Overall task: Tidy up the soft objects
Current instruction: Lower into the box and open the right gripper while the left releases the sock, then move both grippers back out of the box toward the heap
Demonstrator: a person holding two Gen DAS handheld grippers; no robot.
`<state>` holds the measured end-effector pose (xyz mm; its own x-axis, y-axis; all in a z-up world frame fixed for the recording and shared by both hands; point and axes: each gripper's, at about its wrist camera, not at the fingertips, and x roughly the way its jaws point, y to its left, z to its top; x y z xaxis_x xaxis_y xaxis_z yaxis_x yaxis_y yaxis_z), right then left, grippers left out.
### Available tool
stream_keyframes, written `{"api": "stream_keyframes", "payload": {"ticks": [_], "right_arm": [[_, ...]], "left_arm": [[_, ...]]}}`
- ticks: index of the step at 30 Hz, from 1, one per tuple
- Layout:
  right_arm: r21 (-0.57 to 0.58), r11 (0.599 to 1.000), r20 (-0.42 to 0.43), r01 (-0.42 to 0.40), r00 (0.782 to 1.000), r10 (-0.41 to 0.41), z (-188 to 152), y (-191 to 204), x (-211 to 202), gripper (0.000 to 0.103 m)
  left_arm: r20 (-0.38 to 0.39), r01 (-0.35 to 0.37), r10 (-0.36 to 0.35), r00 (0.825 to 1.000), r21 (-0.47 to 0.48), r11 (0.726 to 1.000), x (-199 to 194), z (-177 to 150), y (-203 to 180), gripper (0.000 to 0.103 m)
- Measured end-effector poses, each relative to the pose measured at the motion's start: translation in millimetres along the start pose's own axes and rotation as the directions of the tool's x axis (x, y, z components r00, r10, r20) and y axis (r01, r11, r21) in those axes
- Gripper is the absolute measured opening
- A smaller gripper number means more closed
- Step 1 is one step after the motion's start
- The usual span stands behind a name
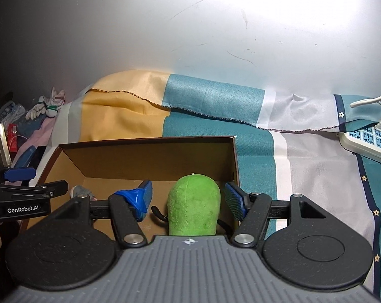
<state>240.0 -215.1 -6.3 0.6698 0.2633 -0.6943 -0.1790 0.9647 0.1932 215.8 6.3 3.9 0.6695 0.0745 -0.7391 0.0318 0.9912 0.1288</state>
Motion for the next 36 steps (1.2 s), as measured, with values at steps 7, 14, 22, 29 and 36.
{"api": "stream_keyframes", "payload": {"ticks": [7, 14, 22, 29, 36], "right_arm": [[0.027, 0.999, 0.066, -0.031, 0.997, 0.029, -3, 9, -34, 0.049], [0.077, 0.992, 0.12, -0.101, 0.989, 0.092, -16, 17, -62, 0.049], [0.071, 0.982, 0.14, -0.173, 0.977, 0.162, -32, 28, -83, 0.049], [0.088, 0.973, 0.146, -0.212, 0.969, 0.198, -48, 32, -99, 0.049], [0.067, 0.97, 0.129, -0.232, 0.966, 0.222, -65, 38, -111, 0.049]], "left_arm": [[0.037, -0.008, 0.008, 0.999, -0.008, 1.0, -32, -4, 4, 0.075], [0.062, -0.029, 0.028, 0.998, 0.002, 1.0, -61, -15, 5, 0.075], [0.074, -0.039, 0.039, 0.997, 0.001, 0.999, -86, -29, 7, 0.076], [0.065, -0.054, 0.054, 0.996, -0.001, 0.999, -99, -46, 9, 0.076], [0.051, -0.061, 0.061, 0.997, 0.005, 0.998, -112, -65, 9, 0.076]]}}
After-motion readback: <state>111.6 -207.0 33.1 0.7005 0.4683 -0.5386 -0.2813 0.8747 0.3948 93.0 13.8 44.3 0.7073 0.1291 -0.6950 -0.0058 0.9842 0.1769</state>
